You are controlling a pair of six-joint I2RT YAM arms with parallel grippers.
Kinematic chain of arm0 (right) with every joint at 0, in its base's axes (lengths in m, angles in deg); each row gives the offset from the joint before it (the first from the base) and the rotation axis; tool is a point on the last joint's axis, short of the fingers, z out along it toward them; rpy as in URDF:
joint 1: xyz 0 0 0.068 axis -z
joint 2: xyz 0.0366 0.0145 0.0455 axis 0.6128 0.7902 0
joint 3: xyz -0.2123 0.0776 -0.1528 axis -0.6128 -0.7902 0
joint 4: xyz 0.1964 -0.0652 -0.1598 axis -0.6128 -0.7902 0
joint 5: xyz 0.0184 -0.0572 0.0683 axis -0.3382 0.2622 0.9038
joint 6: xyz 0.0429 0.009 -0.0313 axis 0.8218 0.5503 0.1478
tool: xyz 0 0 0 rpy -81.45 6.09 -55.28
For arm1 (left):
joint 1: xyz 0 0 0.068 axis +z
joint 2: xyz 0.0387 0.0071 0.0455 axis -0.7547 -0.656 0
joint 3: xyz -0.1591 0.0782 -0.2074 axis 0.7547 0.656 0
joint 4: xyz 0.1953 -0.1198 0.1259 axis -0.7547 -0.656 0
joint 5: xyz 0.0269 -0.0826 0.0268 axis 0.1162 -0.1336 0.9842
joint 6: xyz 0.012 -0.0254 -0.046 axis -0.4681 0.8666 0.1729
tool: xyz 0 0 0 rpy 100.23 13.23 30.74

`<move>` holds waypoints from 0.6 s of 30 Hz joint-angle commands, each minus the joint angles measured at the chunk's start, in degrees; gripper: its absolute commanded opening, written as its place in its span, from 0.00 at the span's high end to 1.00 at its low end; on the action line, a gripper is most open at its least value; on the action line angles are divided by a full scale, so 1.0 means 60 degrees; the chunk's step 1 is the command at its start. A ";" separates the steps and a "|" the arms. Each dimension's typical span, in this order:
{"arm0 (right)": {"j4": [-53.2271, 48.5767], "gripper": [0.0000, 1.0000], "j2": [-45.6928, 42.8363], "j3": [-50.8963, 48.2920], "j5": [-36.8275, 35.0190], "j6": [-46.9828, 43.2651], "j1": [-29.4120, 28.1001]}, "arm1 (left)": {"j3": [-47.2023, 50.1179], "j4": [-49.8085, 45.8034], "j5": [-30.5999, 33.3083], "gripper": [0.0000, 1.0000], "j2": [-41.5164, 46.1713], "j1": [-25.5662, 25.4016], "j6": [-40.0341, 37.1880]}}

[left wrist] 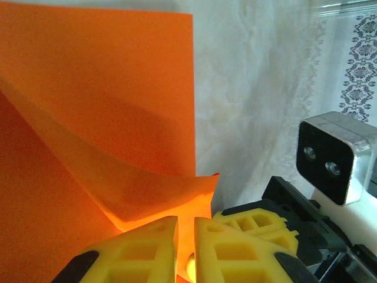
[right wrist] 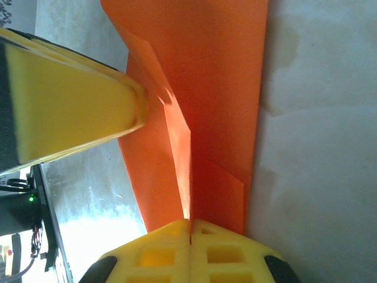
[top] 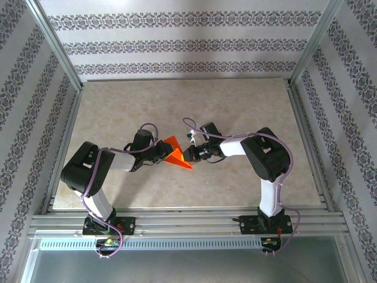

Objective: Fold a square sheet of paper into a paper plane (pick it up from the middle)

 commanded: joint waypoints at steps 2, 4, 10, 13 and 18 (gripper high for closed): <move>-0.0576 0.93 0.0547 -0.0342 -0.0973 0.0004 0.0066 | -0.0081 0.0848 -0.0230 0.84 -0.0361 -0.0006 0.0229; -0.0580 0.91 0.0548 -0.0342 -0.0959 0.0013 0.0066 | -0.0118 0.0863 -0.0243 0.84 -0.0456 -0.0020 0.0228; -0.0677 0.85 0.0572 -0.0292 -0.1001 -0.0032 0.0066 | -0.0284 0.0809 -0.0265 0.84 -0.0625 -0.0048 0.0184; -0.0772 0.83 0.0565 -0.0258 -0.1057 -0.0103 0.0066 | -0.0389 0.0705 -0.0243 0.84 -0.0659 -0.0066 0.0144; -0.1000 0.82 0.0590 -0.0189 -0.1216 -0.0263 0.0037 | -0.0613 0.0435 -0.0258 0.84 -0.0726 -0.0138 0.0001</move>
